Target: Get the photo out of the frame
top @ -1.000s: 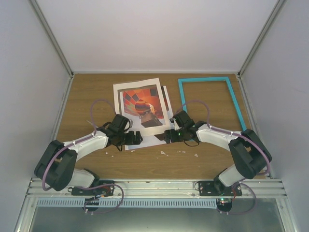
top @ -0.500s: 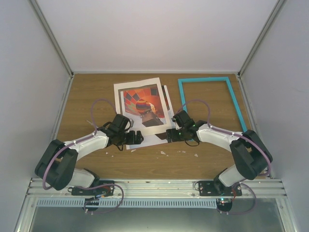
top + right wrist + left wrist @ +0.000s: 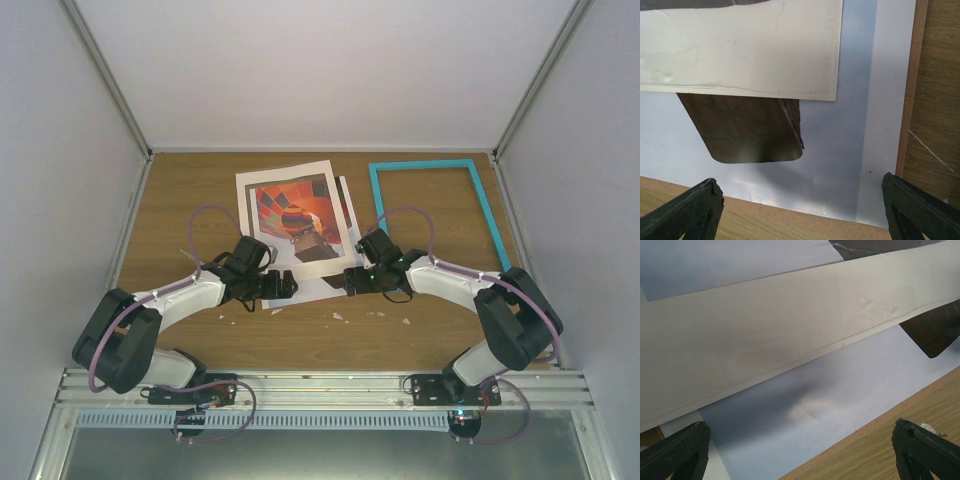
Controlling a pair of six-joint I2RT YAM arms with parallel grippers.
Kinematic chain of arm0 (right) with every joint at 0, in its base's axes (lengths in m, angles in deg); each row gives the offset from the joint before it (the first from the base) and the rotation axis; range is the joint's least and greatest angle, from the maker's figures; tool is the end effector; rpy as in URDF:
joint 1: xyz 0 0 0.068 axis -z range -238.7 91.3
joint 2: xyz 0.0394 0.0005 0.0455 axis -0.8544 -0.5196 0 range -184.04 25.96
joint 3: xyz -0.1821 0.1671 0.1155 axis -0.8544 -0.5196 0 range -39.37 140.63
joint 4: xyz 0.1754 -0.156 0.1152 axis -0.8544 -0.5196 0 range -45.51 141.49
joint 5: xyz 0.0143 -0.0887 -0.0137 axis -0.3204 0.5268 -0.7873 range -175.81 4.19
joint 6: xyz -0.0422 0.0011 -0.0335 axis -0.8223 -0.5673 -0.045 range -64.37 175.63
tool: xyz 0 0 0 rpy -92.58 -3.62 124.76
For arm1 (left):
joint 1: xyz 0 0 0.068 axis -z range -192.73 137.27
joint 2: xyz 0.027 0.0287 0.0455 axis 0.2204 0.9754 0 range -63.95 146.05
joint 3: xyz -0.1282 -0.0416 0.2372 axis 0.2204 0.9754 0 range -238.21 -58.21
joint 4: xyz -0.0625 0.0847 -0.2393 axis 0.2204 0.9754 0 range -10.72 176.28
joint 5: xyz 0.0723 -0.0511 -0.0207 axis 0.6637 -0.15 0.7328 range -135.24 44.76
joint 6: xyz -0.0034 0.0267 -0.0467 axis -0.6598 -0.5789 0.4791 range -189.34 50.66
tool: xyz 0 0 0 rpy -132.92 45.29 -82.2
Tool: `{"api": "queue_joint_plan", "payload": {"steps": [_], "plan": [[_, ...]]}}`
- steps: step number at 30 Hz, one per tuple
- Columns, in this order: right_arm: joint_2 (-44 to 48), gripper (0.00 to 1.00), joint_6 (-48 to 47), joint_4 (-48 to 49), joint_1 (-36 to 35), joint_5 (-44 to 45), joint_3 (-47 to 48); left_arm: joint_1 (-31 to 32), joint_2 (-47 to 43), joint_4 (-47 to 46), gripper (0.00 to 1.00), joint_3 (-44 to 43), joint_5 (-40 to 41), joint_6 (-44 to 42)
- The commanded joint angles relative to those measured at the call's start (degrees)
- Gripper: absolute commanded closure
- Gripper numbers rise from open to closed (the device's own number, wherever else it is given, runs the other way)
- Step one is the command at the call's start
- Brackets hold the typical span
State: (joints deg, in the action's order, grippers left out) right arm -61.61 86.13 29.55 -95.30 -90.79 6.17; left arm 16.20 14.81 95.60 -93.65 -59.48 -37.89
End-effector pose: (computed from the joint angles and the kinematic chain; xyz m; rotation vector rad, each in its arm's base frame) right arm 0.2221 0.1690 0.1595 -0.1757 2.7691 0.4549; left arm 0.2083 -0.1251 0.1544 0.0326 2.7307 -0.6671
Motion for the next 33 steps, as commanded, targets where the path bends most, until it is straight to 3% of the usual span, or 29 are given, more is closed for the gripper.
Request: {"api": "queue_joint_plan", "payload": {"steps": [1, 21, 33], "plan": [[-1.15, 0.13, 0.6, 0.71, -0.58, 0.52, 0.16, 0.86, 2.04, 1.03, 0.01, 1.96, -0.82, -0.36], [0.45, 0.13, 0.48, -0.35, -0.59, 3.05, 0.78, 0.87, 2.36, 0.91, 0.01, 2.13, -0.95, -0.42], [-1.87, 0.13, 0.58, 2.48, -0.56, -0.7, -0.88, 0.87, 2.51, 0.66, 0.01, 2.32, -1.21, -0.41]]}}
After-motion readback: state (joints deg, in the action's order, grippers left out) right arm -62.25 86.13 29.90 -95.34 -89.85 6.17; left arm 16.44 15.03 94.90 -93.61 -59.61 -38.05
